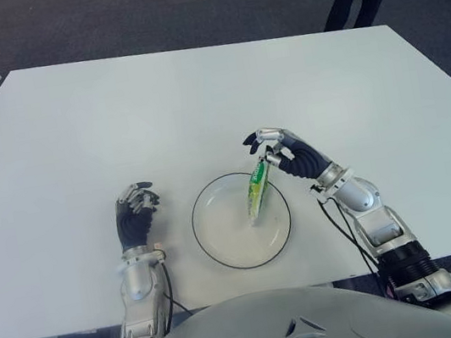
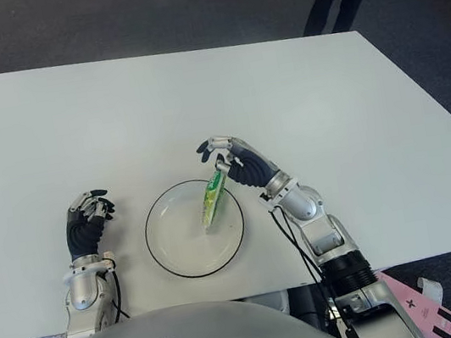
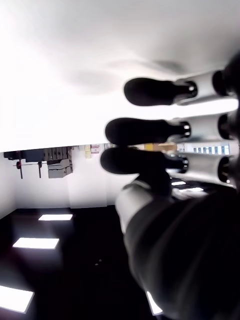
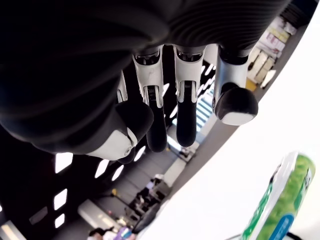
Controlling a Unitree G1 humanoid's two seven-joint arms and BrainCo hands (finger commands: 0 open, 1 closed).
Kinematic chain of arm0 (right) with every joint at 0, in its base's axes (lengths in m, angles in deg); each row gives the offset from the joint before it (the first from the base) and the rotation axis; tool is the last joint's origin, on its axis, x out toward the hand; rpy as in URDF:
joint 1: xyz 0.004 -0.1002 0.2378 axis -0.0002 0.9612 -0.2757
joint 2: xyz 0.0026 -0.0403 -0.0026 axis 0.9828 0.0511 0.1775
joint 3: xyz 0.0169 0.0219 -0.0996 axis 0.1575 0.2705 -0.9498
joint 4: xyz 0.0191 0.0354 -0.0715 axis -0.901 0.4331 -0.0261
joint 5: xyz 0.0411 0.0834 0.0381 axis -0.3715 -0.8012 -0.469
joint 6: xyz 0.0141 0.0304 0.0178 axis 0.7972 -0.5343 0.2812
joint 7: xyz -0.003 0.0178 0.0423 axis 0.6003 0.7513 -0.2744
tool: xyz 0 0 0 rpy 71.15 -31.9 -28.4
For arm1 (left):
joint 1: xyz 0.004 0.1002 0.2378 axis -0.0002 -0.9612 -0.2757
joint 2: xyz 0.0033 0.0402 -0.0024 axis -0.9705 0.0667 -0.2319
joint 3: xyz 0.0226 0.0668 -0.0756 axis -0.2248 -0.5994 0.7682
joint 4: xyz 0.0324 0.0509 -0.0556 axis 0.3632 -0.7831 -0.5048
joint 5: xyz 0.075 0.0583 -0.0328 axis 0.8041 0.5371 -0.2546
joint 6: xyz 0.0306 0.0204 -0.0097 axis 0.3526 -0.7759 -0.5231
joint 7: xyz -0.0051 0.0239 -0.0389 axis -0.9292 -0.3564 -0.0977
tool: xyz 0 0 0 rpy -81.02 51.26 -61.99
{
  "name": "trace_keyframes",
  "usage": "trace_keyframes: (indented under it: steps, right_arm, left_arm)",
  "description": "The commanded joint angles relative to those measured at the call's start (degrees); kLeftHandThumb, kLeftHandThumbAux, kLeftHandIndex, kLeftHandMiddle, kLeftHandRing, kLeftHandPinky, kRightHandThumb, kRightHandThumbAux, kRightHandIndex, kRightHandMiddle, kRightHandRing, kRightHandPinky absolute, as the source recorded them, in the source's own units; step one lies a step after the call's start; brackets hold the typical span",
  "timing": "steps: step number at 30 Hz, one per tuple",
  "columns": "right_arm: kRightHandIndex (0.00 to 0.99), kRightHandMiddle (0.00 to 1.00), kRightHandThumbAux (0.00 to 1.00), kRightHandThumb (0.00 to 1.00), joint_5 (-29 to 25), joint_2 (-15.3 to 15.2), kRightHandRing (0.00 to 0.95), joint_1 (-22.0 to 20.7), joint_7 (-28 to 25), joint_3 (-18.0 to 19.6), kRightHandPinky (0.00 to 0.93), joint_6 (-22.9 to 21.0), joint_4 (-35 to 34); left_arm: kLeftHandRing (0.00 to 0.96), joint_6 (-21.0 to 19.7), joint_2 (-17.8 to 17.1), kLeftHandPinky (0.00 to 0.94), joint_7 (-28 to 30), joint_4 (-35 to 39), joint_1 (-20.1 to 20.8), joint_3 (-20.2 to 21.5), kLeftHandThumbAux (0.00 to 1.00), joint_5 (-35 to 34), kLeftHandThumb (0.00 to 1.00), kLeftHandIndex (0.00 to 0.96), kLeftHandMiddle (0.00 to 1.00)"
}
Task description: Put the toothpaste on the table into the plate.
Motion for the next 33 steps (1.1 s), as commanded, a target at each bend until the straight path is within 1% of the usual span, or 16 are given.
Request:
trace_keyframes:
  steps: [1,6,7,11,14,15,18,21,27,33]
  right_arm:
    - [0.405,0.55,0.678,0.847,3.24,0.73,0.884,-1.53,0.3,-2.67,0.883,4.51,5.35]
    - [0.409,0.554,0.677,0.848,5.75,1.48,0.891,-2.43,1.73,-4.11,0.889,8.67,7.83]
    - [0.409,0.555,0.677,0.848,7.12,1.45,0.893,-2.41,2.24,-4.59,0.889,9.39,7.79]
    - [0.41,0.556,0.677,0.848,11.42,1.39,0.893,-2.08,4.01,-5.73,0.887,10.9,7.67]
    - [0.411,0.556,0.677,0.847,13.53,1.32,0.892,-1.99,5.28,-6.25,0.885,11.75,7.96]
    - [0.411,0.556,0.677,0.847,15.37,1.06,0.892,-2.13,6.09,-6.56,0.884,11.98,8.06]
    - [0.413,0.557,0.676,0.847,20.25,0.34,0.889,-2.41,7.84,-7.4,0.88,11.52,8.06]
    - [0.416,0.558,0.676,0.847,22.81,0.08,0.891,-2.48,8.78,-7.89,0.884,10.66,8.28]
    - [0.422,0.56,0.675,0.847,25.29,-0.39,0.892,-2.55,10.04,-8.63,0.884,10.17,9.01]
    - [0.424,0.559,0.675,0.847,25.61,-0.68,0.891,-2.71,10.4,-8.92,0.882,9.89,9.46]
  left_arm:
    - [0.619,-0.64,0.56,0.623,-0.22,-1.11,-0.37,-0.54,0.719,0.83,0.705,0.434,0.623]
    - [0.621,-0.62,0.87,0.624,-0.19,-1.03,-0.41,-0.49,0.718,0.93,0.705,0.434,0.624]
    - [0.621,-0.55,0.93,0.625,-0.19,-1.01,-0.43,-0.51,0.718,0.94,0.705,0.434,0.624]
    - [0.624,-0.44,1.09,0.628,-0.24,-0.94,-0.51,-0.54,0.718,1.07,0.706,0.434,0.627]
    - [0.624,-0.5,1.15,0.626,-0.24,-0.92,-0.55,-0.5,0.718,1.15,0.706,0.434,0.627]
    - [0.624,-0.46,1.17,0.625,-0.25,-0.97,-0.56,-0.46,0.718,1.13,0.706,0.434,0.627]
    - [0.623,-0.22,1.2,0.622,-0.15,-1.16,-0.58,-0.36,0.718,1.01,0.705,0.434,0.628]
    - [0.623,0.17,1.19,0.623,0.01,-1.39,-0.56,-0.33,0.718,0.87,0.705,0.434,0.628]
    - [0.62,0.78,1.23,0.621,0.06,-1.87,-0.52,-0.27,0.718,0.75,0.706,0.434,0.625]
    - [0.626,0.82,1.22,0.629,-0.13,-2.07,-0.49,-0.21,0.718,1.05,0.705,0.434,0.631]
